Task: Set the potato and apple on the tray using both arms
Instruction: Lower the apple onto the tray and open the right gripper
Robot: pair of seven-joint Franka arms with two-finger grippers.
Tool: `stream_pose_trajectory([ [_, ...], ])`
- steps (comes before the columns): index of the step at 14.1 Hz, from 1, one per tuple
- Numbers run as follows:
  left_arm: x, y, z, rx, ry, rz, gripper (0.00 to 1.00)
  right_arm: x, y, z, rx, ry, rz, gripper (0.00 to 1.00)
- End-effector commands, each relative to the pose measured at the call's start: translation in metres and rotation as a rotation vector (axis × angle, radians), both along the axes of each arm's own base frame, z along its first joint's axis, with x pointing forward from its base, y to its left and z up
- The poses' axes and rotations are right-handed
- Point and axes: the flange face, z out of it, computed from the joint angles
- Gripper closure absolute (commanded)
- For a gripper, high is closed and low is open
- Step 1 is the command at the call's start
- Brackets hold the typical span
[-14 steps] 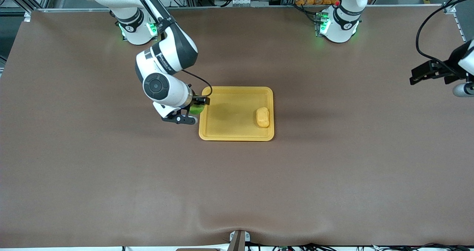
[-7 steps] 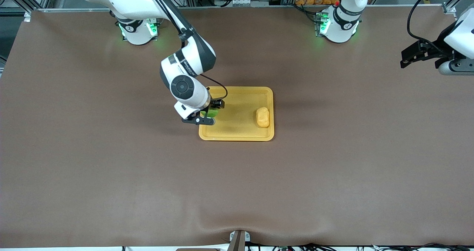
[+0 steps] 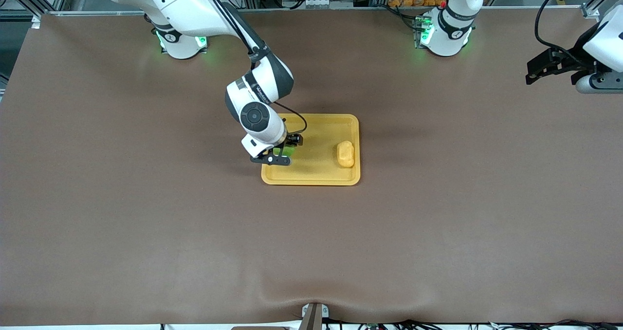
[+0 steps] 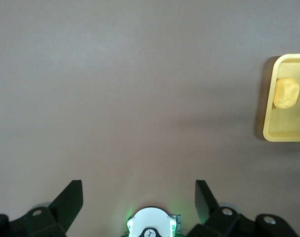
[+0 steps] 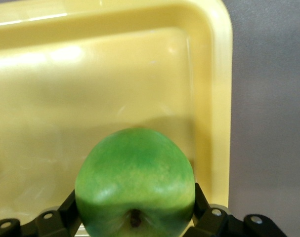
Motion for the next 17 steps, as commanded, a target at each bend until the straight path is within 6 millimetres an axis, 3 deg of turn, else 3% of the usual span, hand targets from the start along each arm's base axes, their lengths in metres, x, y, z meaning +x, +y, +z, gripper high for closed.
stream_pose_trajectory([
  [1, -0.008, -0.009, 0.008, -0.016, -0.001, 0.007, 0.00, -0.002, 0.003, -0.001, 0.000, 0.002, -0.018, 0.90],
  [6, -0.011, -0.015, 0.008, -0.013, 0.011, -0.003, 0.00, -0.007, 0.006, -0.011, -0.013, 0.008, -0.006, 0.62],
  [7, -0.011, -0.015, 0.010, -0.014, 0.007, -0.002, 0.00, -0.008, 0.007, -0.011, -0.013, 0.006, -0.004, 0.46],
  [8, -0.011, -0.015, 0.012, -0.014, 0.003, -0.002, 0.00, -0.009, 0.009, -0.011, -0.012, 0.002, 0.001, 0.19],
  [9, -0.010, -0.013, 0.011, -0.014, 0.004, 0.001, 0.00, -0.007, 0.008, -0.010, -0.011, -0.001, -0.001, 0.00],
  [12, -0.012, -0.010, 0.014, -0.015, 0.001, 0.004, 0.00, -0.007, 0.006, -0.009, -0.016, 0.008, -0.001, 0.00],
  [17, -0.012, -0.011, 0.013, -0.014, 0.001, 0.006, 0.00, 0.001, 0.000, 0.016, -0.008, 0.014, -0.009, 0.00],
])
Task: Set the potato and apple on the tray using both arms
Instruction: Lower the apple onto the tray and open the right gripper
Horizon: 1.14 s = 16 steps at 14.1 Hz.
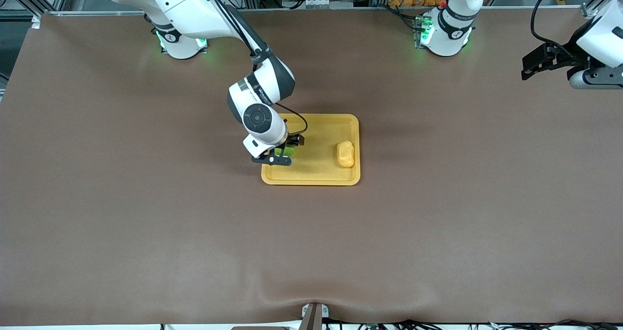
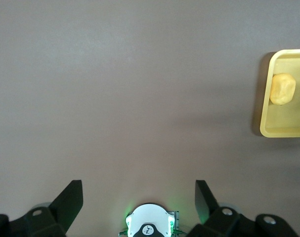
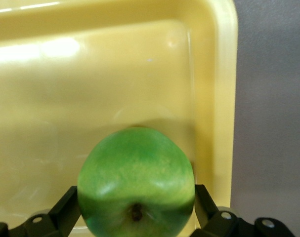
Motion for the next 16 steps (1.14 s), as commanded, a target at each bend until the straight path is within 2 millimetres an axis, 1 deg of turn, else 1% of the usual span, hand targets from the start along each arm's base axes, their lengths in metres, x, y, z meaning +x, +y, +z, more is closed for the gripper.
stream_pose_trajectory([
  [1, -0.007, -0.001, 0.008, -0.016, -0.002, 0.016, 0.00, 0.003, -0.006, 0.028, 0.003, 0.012, -0.023, 0.00],
  [2, -0.007, -0.001, 0.008, -0.016, -0.002, 0.015, 0.00, 0.008, -0.010, 0.037, 0.006, 0.016, -0.031, 0.00],
  [4, -0.007, -0.004, 0.008, -0.016, -0.003, 0.010, 0.00, 0.012, -0.008, 0.049, 0.007, 0.027, -0.030, 0.00],
  [5, -0.007, -0.004, 0.008, -0.016, -0.002, 0.010, 0.00, 0.016, -0.011, 0.058, 0.012, 0.025, -0.036, 0.00],
  [6, -0.007, -0.004, 0.008, -0.016, -0.002, 0.010, 0.00, 0.019, -0.014, 0.064, 0.016, 0.023, -0.053, 0.00],
  [7, -0.007, -0.004, 0.008, -0.017, -0.002, 0.010, 0.00, 0.022, -0.013, 0.074, 0.027, 0.011, -0.069, 0.00],
  [8, -0.007, -0.004, 0.008, -0.017, -0.002, 0.010, 0.00, 0.029, -0.019, 0.084, 0.035, 0.006, -0.083, 0.00],
  [11, -0.007, -0.004, 0.008, -0.017, -0.003, 0.010, 0.00, 0.041, -0.032, 0.120, 0.030, 0.047, -0.097, 0.00],
  [14, -0.007, -0.005, 0.007, -0.017, -0.002, 0.008, 0.00, 0.063, -0.052, 0.162, 0.027, 0.088, -0.111, 0.00],
  [16, -0.007, -0.011, 0.009, -0.017, -0.009, -0.004, 0.00, 0.074, -0.068, 0.184, 0.020, 0.118, -0.123, 0.00],
])
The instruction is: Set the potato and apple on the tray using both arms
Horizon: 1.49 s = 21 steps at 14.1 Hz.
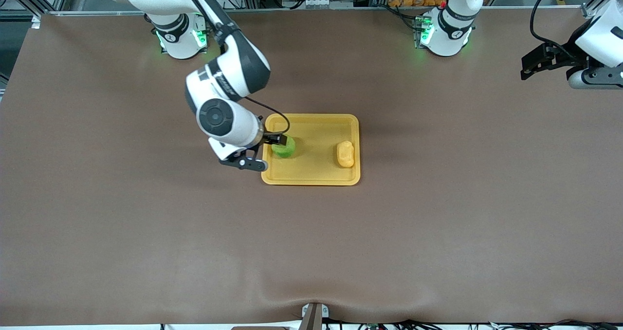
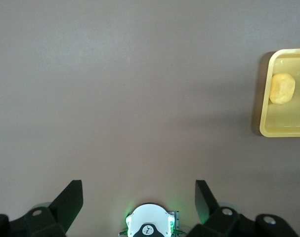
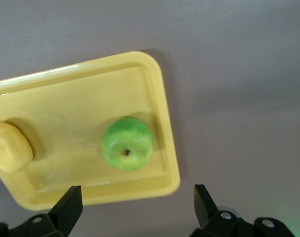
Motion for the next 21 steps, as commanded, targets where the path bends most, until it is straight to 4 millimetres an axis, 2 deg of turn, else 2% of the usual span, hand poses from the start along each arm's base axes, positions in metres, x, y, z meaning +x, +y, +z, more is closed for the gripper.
stream_pose_trajectory([
  [1, -0.007, -0.011, 0.009, -0.017, -0.007, -0.003, 0.00, 0.016, -0.020, 0.032, 0.014, 0.039, -0.034, 0.00],
  [7, -0.006, -0.011, 0.008, -0.017, -0.009, -0.004, 0.00, 0.042, -0.070, 0.087, 0.013, 0.072, -0.070, 0.00],
  [9, -0.006, -0.011, 0.007, -0.017, -0.007, -0.004, 0.00, 0.051, -0.097, 0.109, 0.018, 0.070, -0.097, 0.00],
  [10, -0.006, -0.010, 0.008, -0.017, -0.009, -0.002, 0.00, 0.054, -0.110, 0.114, 0.016, 0.079, -0.116, 0.00],
  [12, -0.007, -0.011, 0.010, -0.017, -0.013, -0.004, 0.00, 0.058, -0.145, 0.133, 0.024, 0.075, -0.156, 0.00],
  [13, -0.008, -0.010, 0.010, -0.017, -0.012, -0.004, 0.00, 0.059, -0.165, 0.139, 0.021, 0.085, -0.186, 0.00],
  [16, -0.007, -0.009, 0.009, -0.017, -0.010, -0.002, 0.00, 0.059, -0.201, 0.155, 0.007, 0.087, -0.235, 0.00],
  [18, -0.007, -0.012, 0.011, -0.017, -0.013, -0.007, 0.00, 0.057, -0.223, 0.172, -0.006, 0.064, -0.258, 0.00],
  [21, -0.009, -0.013, 0.016, -0.018, -0.019, -0.014, 0.00, 0.051, -0.246, 0.194, -0.099, -0.022, -0.145, 0.00],
])
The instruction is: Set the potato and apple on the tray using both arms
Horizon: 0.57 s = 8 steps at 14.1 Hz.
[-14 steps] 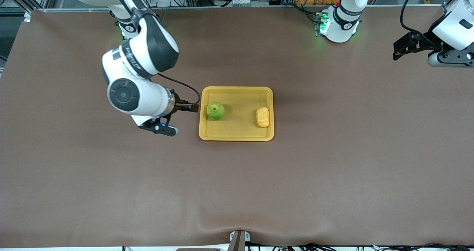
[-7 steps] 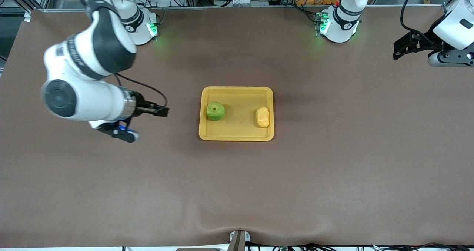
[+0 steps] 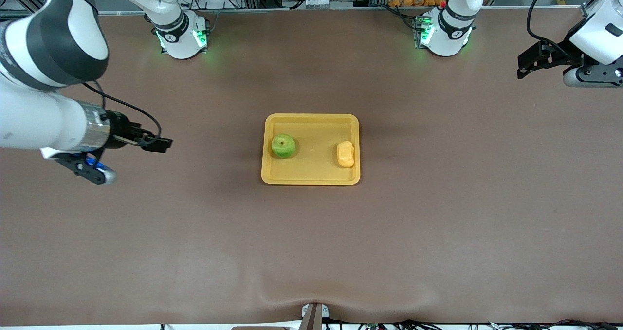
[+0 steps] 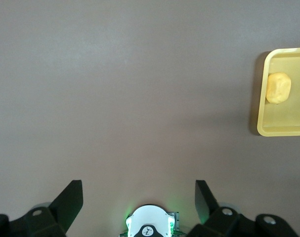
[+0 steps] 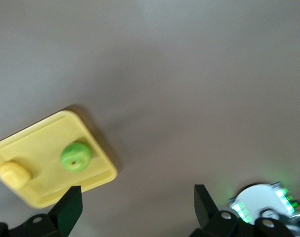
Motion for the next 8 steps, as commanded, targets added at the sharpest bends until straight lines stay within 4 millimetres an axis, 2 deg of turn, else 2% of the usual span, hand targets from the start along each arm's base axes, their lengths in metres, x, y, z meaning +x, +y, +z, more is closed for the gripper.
stream_pose_trajectory([
  [1, -0.011, -0.002, 0.014, -0.018, -0.007, 0.003, 0.00, -0.010, -0.021, 0.026, -0.031, -0.052, 0.115, 0.00],
  [3, -0.015, -0.002, 0.015, -0.016, 0.004, 0.005, 0.00, -0.009, -0.057, 0.034, -0.008, -0.072, 0.143, 0.00],
  [5, -0.015, -0.001, 0.015, -0.017, 0.003, 0.008, 0.00, -0.014, -0.089, 0.052, 0.009, -0.112, 0.173, 0.00],
  [6, -0.015, -0.001, 0.016, -0.017, 0.002, 0.010, 0.00, -0.014, -0.102, 0.054, 0.015, -0.119, 0.204, 0.00],
  [8, -0.013, -0.001, 0.014, -0.017, 0.005, 0.007, 0.00, -0.023, -0.115, 0.071, -0.009, -0.151, 0.239, 0.00],
])
